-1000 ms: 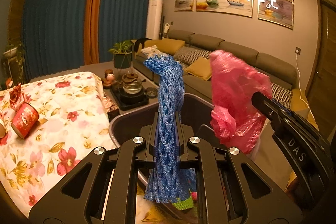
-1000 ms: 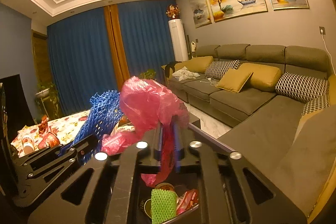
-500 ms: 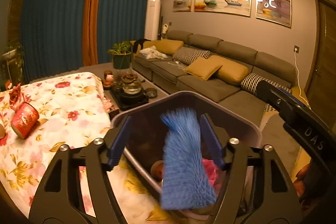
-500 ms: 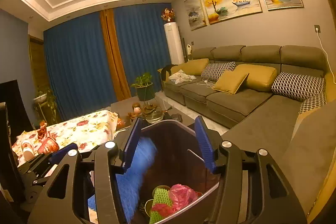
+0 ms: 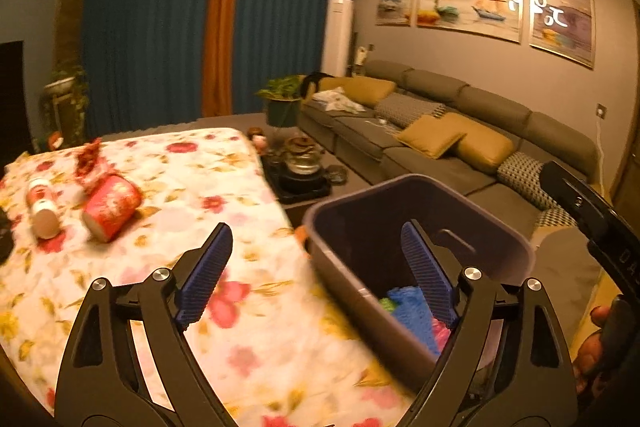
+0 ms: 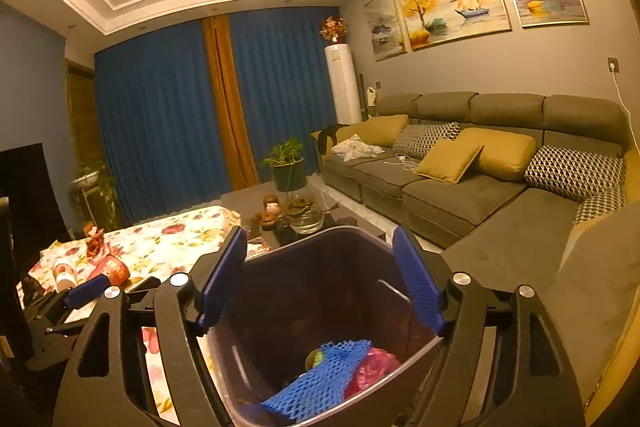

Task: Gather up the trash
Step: 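Open both tools over the grey bin to drop the sleeve and bag, then move both tools back over the table toward the black bag and red can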

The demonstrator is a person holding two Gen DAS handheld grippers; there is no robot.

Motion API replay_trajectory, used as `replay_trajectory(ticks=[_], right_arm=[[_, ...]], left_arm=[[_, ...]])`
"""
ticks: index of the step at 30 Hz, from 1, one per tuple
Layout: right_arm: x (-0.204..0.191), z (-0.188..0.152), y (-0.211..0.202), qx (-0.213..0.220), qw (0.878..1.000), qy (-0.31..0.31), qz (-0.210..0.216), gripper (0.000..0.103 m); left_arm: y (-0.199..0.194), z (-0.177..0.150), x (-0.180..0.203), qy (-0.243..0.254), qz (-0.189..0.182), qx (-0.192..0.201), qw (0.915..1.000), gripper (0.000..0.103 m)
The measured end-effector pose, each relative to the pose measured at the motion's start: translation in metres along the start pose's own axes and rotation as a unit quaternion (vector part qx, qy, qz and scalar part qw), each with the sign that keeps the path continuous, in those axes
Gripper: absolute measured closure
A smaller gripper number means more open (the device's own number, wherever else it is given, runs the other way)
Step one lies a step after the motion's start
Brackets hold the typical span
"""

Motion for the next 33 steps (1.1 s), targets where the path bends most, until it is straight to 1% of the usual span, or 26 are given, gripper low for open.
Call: replay_trajectory(ticks=[3, 9, 13, 17, 19, 22, 24, 29, 30, 33], right_arm=[[-0.012, 0.001, -0.002, 0.001, 1.000, -0.004, 0.010, 0.023], [-0.035, 0.002, -0.006, 0.002, 0.999, -0.009, 0.041, 0.019], [-0.057, 0.001, -0.004, -0.007, 0.998, -0.016, 0.057, 0.016], [-0.090, 0.001, 0.000, -0.010, 0.996, -0.031, 0.085, 0.015], [-0.106, 0.001, 0.001, -0.011, 0.994, -0.043, 0.096, 0.014], [-0.131, 0.003, 0.004, -0.009, 0.992, -0.056, 0.111, 0.008], [-0.150, 0.003, 0.008, -0.012, 0.991, -0.062, 0.122, 0.008], [-0.207, 0.000, 0.024, -0.033, 0.983, -0.077, 0.161, 0.008], [-0.216, -0.002, 0.028, -0.039, 0.982, -0.081, 0.167, 0.008], [-0.250, -0.006, 0.042, -0.056, 0.977, -0.092, 0.181, 0.008]], left_arm=[[-0.011, 0.003, -0.018, -0.007, 0.024, 0.006, 0.9997, 0.017], [-0.035, 0.009, -0.056, -0.020, 0.063, 0.021, 0.9976, 0.017], [-0.052, 0.013, -0.092, -0.031, 0.095, 0.032, 0.9945, 0.017], [-0.069, 0.021, -0.132, -0.045, 0.130, 0.044, 0.9896, 0.017], [-0.077, 0.025, -0.153, -0.048, 0.149, 0.049, 0.9865, 0.017], [-0.087, 0.028, -0.184, -0.044, 0.187, 0.056, 0.9798, 0.017], [-0.095, 0.031, -0.206, -0.048, 0.206, 0.060, 0.9755, 0.017], [-0.111, 0.039, -0.256, -0.060, 0.247, 0.070, 0.9647, 0.017], [-0.115, 0.041, -0.270, -0.060, 0.259, 0.073, 0.9612, 0.017], [-0.122, 0.045, -0.295, -0.061, 0.281, 0.077, 0.9547, 0.017]])
Point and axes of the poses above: each gripper's, at about its wrist camera, not at the fingertips, and y roughly the way its jaws point, x to its right, z to its top, the point moved 7 cm from there along y, roughly the way its jaws point, and after that the axes turned 9 degrees about -y, right-handed, at the moved point
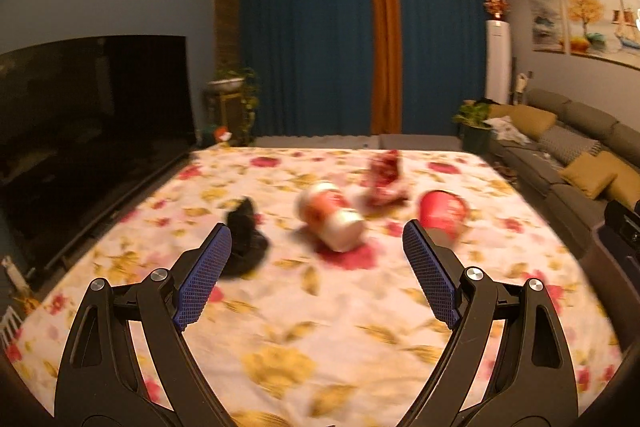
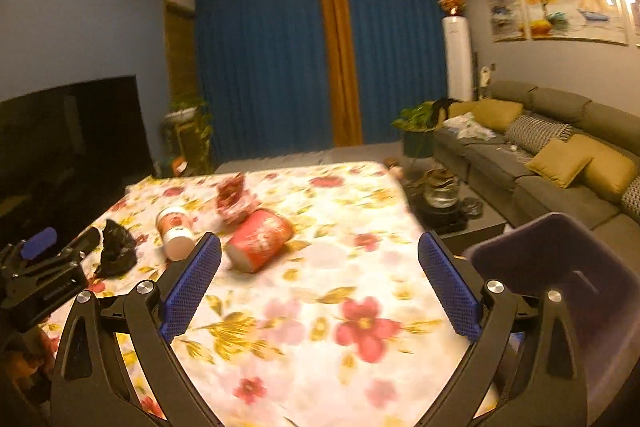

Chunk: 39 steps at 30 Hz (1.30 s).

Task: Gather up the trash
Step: 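Move both tools back over the table toward the black bag and red can, then grasp the red paper can with the right tool while the left tool grasps the black plastic bag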

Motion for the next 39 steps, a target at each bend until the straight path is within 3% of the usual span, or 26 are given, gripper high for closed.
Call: replay_trajectory(ticks=[11, 25, 31, 39], right_arm=[[-0.052, 0.004, 0.084, -0.036, 0.999, -0.026, -0.007, 0.008], [-0.065, -0.008, 0.178, -0.097, 0.995, -0.018, -0.026, 0.008], [-0.062, -0.019, 0.205, -0.136, 0.991, 0.009, -0.011, 0.015], [-0.071, -0.026, 0.223, -0.170, 0.985, 0.007, 0.021, 0.035]], left_arm=[[0.043, 0.010, -0.059, -0.043, 0.024, -0.010, 0.9987, 0.017], [0.102, 0.008, -0.075, -0.084, 0.022, -0.039, 0.9954, 0.017], [0.120, -0.001, -0.083, -0.091, 0.028, -0.059, 0.9937, 0.017], [0.133, -0.009, -0.086, -0.103, 0.027, -0.079, 0.9912, 0.017]])
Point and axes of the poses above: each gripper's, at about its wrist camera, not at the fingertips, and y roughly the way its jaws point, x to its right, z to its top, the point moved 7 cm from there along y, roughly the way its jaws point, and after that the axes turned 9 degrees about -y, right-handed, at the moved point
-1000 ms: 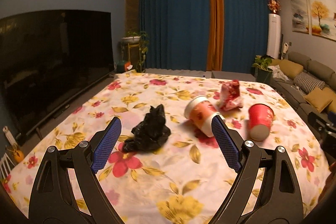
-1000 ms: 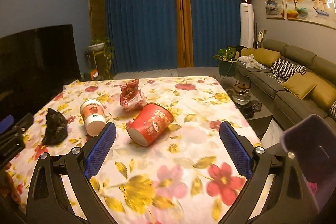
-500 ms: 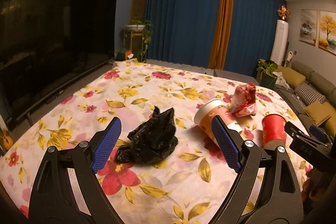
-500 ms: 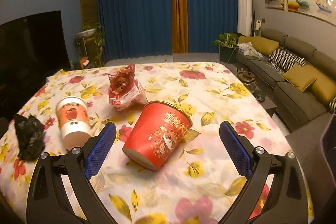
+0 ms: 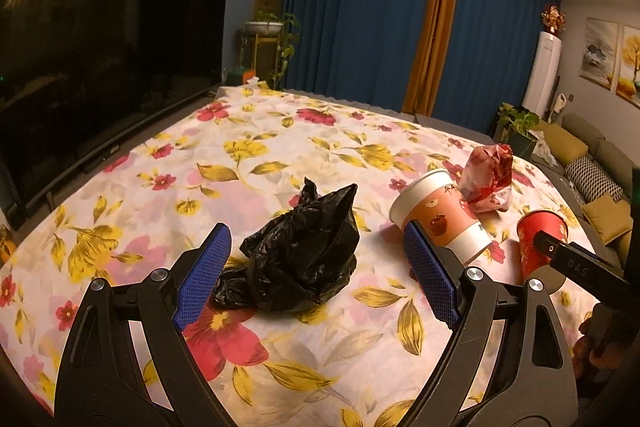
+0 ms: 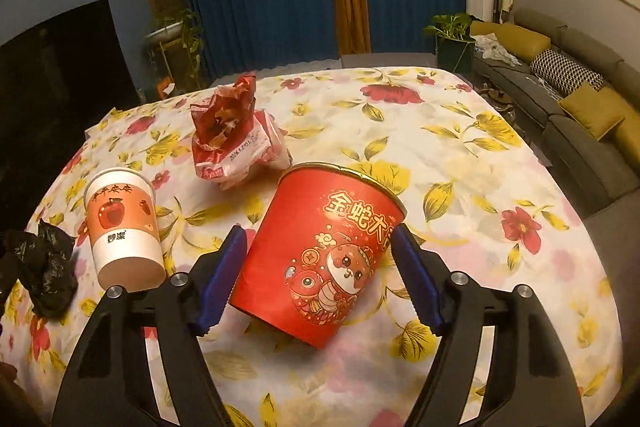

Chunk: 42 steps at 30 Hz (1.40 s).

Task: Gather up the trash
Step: 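Grasp the red paper can with the right tool while the left tool grasps the black plastic bag, then carry the red can and black bag with both tools over the grey bin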

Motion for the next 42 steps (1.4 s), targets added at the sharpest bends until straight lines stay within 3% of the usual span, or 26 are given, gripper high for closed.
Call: replay_trajectory(ticks=[3, 8, 18, 22, 25, 33, 42], right_arm=[[-0.003, 0.000, -0.004, 0.009, 1.000, -0.005, 0.007, 0.046], [-0.001, -0.003, -0.013, 0.020, 1.000, 0.003, 0.022, 0.050], [0.005, -0.008, -0.036, 0.042, 0.999, 0.001, 0.027, 0.051], [0.008, -0.007, -0.050, 0.055, 0.998, 0.001, 0.026, 0.051], [0.011, -0.008, -0.063, 0.064, 0.998, 0.001, 0.026, 0.051], [0.021, -0.013, -0.109, 0.097, 0.995, -0.003, 0.018, 0.051], [0.036, -0.027, -0.162, 0.126, 0.992, -0.006, 0.009, 0.051]], left_arm=[[0.004, -0.002, -0.002, -0.004, 0.004, -0.008, 1.0000, 0.017], [0.011, -0.002, -0.006, -0.015, 0.007, -0.021, 0.9996, 0.022], [0.034, -0.012, -0.018, -0.043, 0.016, -0.083, 0.9955, 0.064], [0.034, -0.014, -0.017, -0.046, 0.003, -0.087, 0.9951, 0.083], [0.031, -0.015, -0.017, -0.049, -0.008, -0.086, 0.9951, 0.090], [0.008, -0.019, -0.003, -0.028, -0.030, -0.077, 0.9962, 0.094], [-0.054, -0.033, 0.037, 0.008, -0.073, -0.049, 0.9961, 0.094]])
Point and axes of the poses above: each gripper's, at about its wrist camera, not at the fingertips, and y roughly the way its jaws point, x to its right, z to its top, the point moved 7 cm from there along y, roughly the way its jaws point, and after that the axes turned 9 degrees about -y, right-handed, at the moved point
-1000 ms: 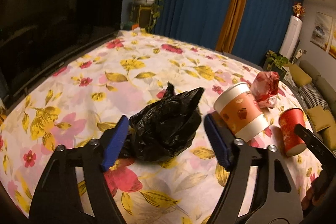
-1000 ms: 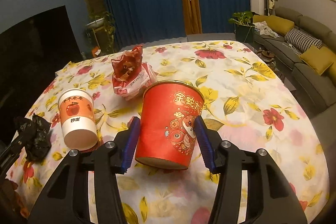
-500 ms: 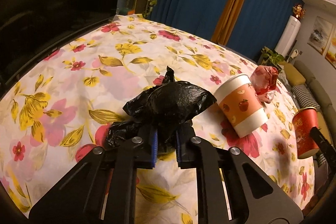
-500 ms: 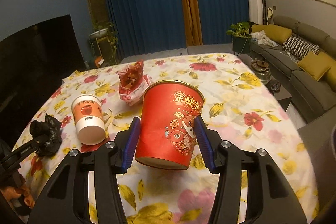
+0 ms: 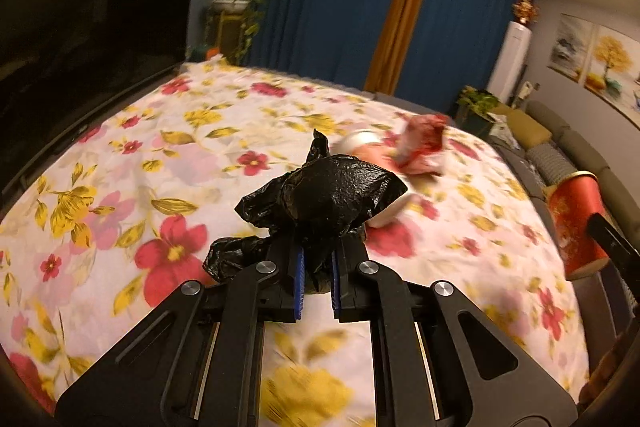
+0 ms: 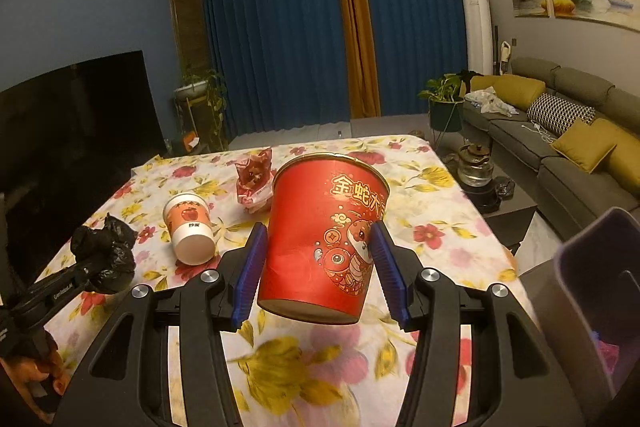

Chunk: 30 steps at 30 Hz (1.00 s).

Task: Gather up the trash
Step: 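Carry the red can and black bag with both tools over the grey bin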

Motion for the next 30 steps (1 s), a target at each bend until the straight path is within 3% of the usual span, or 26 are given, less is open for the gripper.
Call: replay_trajectory(ticks=[17, 30], right_arm=[[0.064, -0.020, -0.093, 0.045, 0.998, 0.015, -0.030, 0.051], [0.126, -0.043, -0.139, 0.059, 0.995, 0.034, -0.079, 0.051]], left_arm=[[-0.073, -0.054, 0.128, 0.078, -0.087, 0.022, 0.9929, 0.094], [-0.093, -0.103, 0.211, 0.131, -0.143, 0.009, 0.9810, 0.094]])
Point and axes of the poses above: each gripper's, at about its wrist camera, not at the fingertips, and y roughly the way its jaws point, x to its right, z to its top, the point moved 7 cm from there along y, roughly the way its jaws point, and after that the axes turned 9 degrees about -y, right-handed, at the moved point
